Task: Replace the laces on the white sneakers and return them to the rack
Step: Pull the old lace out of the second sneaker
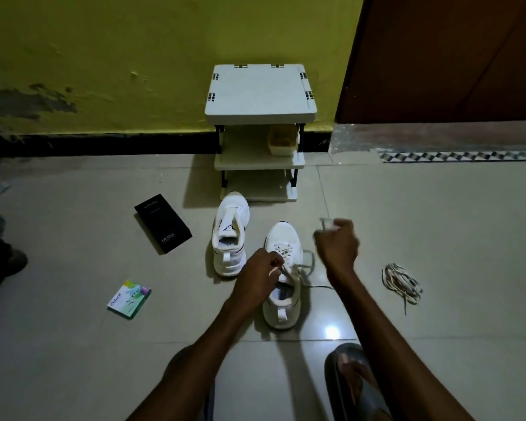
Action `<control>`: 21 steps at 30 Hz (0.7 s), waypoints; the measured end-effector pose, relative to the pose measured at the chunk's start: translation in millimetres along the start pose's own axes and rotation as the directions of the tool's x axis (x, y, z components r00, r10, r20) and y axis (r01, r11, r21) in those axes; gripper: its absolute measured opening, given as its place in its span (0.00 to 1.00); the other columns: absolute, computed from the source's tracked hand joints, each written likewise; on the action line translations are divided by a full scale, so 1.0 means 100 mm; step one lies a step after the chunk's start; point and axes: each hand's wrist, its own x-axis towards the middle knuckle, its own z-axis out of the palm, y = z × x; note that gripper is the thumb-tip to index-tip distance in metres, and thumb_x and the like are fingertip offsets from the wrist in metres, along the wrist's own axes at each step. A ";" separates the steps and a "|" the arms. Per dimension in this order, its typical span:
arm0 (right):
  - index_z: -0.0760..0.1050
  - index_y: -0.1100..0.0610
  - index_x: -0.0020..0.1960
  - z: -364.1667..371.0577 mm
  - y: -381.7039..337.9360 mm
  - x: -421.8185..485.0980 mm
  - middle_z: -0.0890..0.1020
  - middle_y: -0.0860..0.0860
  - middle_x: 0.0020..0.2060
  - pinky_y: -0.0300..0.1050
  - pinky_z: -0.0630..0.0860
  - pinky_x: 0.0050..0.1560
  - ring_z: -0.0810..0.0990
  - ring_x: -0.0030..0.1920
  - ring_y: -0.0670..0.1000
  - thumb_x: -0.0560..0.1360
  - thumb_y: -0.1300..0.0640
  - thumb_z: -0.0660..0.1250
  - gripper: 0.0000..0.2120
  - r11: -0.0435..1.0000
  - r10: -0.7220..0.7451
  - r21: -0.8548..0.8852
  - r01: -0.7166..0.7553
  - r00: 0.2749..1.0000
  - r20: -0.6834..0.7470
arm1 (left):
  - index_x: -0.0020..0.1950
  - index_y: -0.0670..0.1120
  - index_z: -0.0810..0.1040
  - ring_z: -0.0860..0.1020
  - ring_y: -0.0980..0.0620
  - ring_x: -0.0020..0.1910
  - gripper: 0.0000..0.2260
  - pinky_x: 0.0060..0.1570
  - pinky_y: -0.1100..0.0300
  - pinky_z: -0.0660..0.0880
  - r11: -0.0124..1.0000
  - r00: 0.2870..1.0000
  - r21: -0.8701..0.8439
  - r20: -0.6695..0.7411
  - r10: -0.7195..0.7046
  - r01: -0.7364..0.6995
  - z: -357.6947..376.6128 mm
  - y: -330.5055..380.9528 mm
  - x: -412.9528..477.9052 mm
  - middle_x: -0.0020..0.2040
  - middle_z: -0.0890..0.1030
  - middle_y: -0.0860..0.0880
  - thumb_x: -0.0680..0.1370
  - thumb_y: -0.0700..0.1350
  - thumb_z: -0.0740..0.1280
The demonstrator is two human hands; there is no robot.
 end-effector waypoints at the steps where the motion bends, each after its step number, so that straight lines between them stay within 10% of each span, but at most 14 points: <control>1: 0.76 0.58 0.57 0.04 0.15 -0.02 0.84 0.56 0.48 0.51 0.79 0.54 0.83 0.49 0.59 0.70 0.56 0.72 0.17 0.985 0.044 -0.173 -0.018 0.988 0.147 | 0.56 0.49 0.80 0.77 0.50 0.50 0.10 0.47 0.60 0.71 0.996 0.999 0.073 0.002 0.043 -0.043 0.03 0.02 -0.02 0.53 0.75 0.48 0.76 0.42 0.66; 4: 0.79 0.59 0.51 0.16 0.43 -0.23 0.84 0.55 0.47 0.47 0.80 0.46 0.84 0.46 0.57 0.69 0.51 0.76 0.16 0.896 0.044 -0.414 0.161 0.895 0.444 | 0.56 0.48 0.79 0.77 0.46 0.50 0.11 0.48 0.55 0.75 0.968 0.992 0.219 0.004 0.125 -0.123 0.07 0.01 0.00 0.55 0.75 0.45 0.76 0.41 0.64; 9: 0.76 0.59 0.55 0.27 0.59 -0.42 0.83 0.54 0.51 0.38 0.64 0.36 0.82 0.50 0.56 0.77 0.52 0.67 0.12 0.701 -0.218 -0.594 0.395 0.912 0.348 | 0.55 0.47 0.77 0.76 0.43 0.51 0.08 0.45 0.53 0.73 0.905 0.983 0.386 0.032 0.182 -0.180 0.08 -0.02 0.02 0.55 0.75 0.45 0.76 0.43 0.65; 15: 0.73 0.58 0.52 0.34 0.83 -0.44 0.83 0.55 0.44 0.44 0.73 0.39 0.83 0.44 0.57 0.75 0.55 0.68 0.09 0.812 -0.354 -0.396 0.430 0.901 0.252 | 0.62 0.49 0.73 0.73 0.45 0.59 0.13 0.49 0.52 0.68 0.741 0.968 0.634 0.052 0.245 -0.222 0.13 -0.03 -0.05 0.63 0.73 0.46 0.79 0.47 0.58; 21: 0.76 0.54 0.44 0.38 0.97 -0.43 0.83 0.49 0.37 0.46 0.78 0.38 0.82 0.38 0.51 0.77 0.50 0.67 0.08 0.879 -0.377 -0.257 0.402 0.915 0.143 | 0.48 0.48 0.80 0.77 0.44 0.42 0.15 0.38 0.52 0.72 0.622 0.907 0.714 0.046 0.418 -0.323 0.09 -0.04 -0.02 0.49 0.79 0.45 0.74 0.50 0.55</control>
